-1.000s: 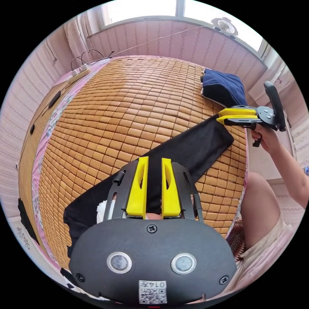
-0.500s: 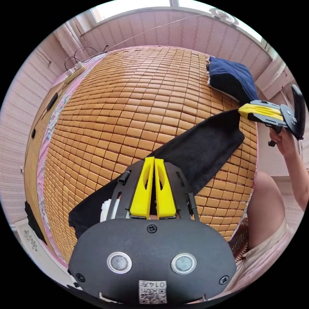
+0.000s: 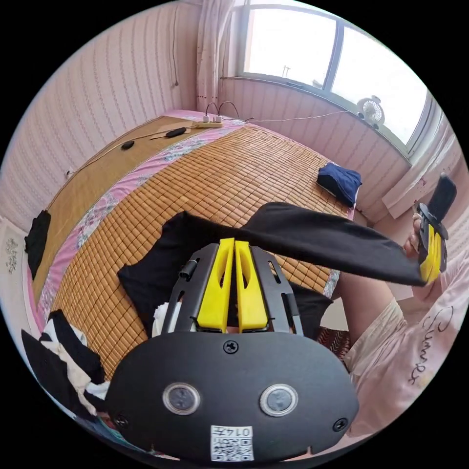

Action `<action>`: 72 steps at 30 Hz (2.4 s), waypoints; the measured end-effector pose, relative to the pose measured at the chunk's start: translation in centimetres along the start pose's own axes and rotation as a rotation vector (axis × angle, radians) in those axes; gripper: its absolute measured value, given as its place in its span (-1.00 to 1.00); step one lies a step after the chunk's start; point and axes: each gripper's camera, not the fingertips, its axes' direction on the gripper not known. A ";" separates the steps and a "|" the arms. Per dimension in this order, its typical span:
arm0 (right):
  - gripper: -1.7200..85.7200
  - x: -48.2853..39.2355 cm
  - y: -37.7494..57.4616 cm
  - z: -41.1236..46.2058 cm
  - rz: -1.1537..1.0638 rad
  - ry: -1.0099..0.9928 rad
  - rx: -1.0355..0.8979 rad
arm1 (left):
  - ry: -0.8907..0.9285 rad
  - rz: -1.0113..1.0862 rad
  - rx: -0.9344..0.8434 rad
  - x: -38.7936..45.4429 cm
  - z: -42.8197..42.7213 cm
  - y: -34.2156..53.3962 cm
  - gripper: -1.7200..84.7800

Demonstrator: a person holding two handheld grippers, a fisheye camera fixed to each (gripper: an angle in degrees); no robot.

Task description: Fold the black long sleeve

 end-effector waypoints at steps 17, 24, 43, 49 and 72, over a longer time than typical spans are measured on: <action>-0.81 -0.2 3.9 25.1 0.177 0.183 -0.550 | 0.111 -0.400 -0.344 -1.3 6.2 26.2 -0.84; -0.81 0.1 3.7 33.1 0.133 0.266 -0.687 | 0.021 -0.331 -0.368 -1.7 7.4 25.7 -0.95; -0.83 2.9 2.7 29.8 0.252 0.174 -0.651 | 0.004 -0.319 -0.392 -9.2 5.5 29.2 -0.97; -0.82 9.8 -1.1 22.8 0.169 0.380 -0.530 | -0.036 -0.218 -0.261 -16.1 3.8 23.2 -0.98; -0.97 34.9 -3.7 22.5 0.241 0.467 -0.532 | 0.301 -0.373 -0.150 -40.1 28.0 -6.2 -0.98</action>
